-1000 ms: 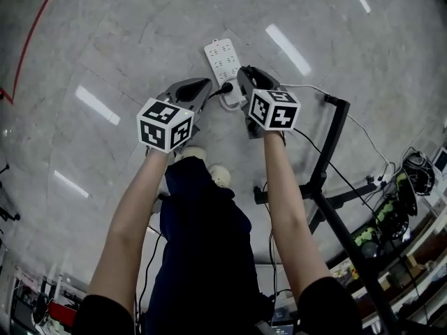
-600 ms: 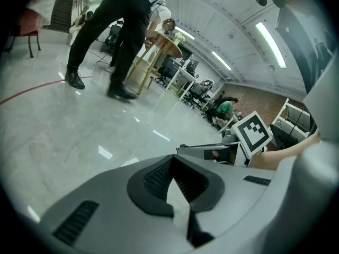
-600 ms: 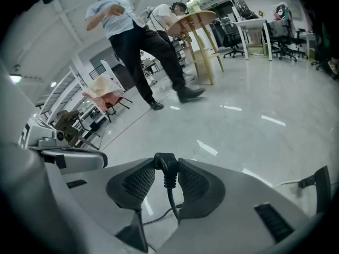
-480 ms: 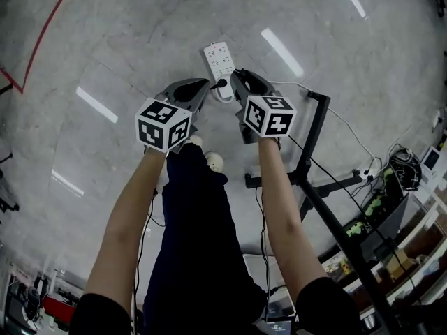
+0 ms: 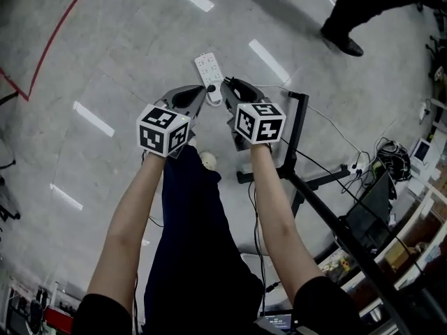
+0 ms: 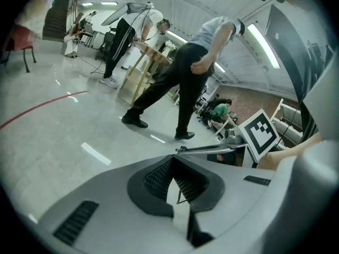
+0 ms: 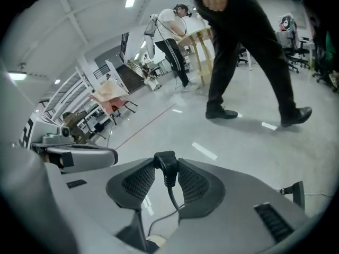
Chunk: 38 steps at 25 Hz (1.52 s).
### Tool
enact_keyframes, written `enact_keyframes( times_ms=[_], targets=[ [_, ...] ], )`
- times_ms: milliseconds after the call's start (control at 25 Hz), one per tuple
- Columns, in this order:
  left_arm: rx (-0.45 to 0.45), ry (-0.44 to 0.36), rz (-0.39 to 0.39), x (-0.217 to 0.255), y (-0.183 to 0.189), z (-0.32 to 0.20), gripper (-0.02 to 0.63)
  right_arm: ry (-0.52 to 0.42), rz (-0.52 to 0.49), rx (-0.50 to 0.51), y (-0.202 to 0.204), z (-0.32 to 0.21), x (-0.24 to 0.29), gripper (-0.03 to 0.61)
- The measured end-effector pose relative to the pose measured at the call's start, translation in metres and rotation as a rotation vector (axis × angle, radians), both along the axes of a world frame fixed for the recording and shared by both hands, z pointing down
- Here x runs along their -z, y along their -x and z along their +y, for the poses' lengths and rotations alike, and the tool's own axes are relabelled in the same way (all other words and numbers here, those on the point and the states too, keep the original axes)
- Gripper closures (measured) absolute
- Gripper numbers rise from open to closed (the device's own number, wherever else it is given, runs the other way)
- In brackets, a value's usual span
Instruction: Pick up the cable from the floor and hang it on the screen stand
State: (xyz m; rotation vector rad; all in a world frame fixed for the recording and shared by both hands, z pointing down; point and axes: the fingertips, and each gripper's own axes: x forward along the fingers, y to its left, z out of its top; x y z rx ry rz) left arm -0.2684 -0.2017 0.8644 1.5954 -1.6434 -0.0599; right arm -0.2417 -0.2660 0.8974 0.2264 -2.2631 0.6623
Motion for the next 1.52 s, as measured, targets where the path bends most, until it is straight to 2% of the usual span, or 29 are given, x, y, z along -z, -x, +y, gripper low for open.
enact_keyframes(
  times_ms=[560,1120,1400,1520],
  targets=[
    [-0.045,-0.011,-0.014,0.112,-0.018,0.013,0.606,-0.015,-0.006,-0.034,-0.021,0.024,0.119,0.428],
    [-0.07,-0.047,-0.01,0.207,-0.026,0.023,0.607,-0.084,-0.051,-0.07,-0.031,0.037,0.239,0.428],
    [-0.129,-0.023,-0.004,0.24,-0.051,0.04,0.607,-0.083,-0.086,-0.149,-0.05,0.046,0.287,0.428],
    [-0.165,-0.039,-0.013,0.259,-0.055,0.037,0.607,-0.104,-0.098,-0.18,-0.056,0.045,0.309,0.428]
  ],
)
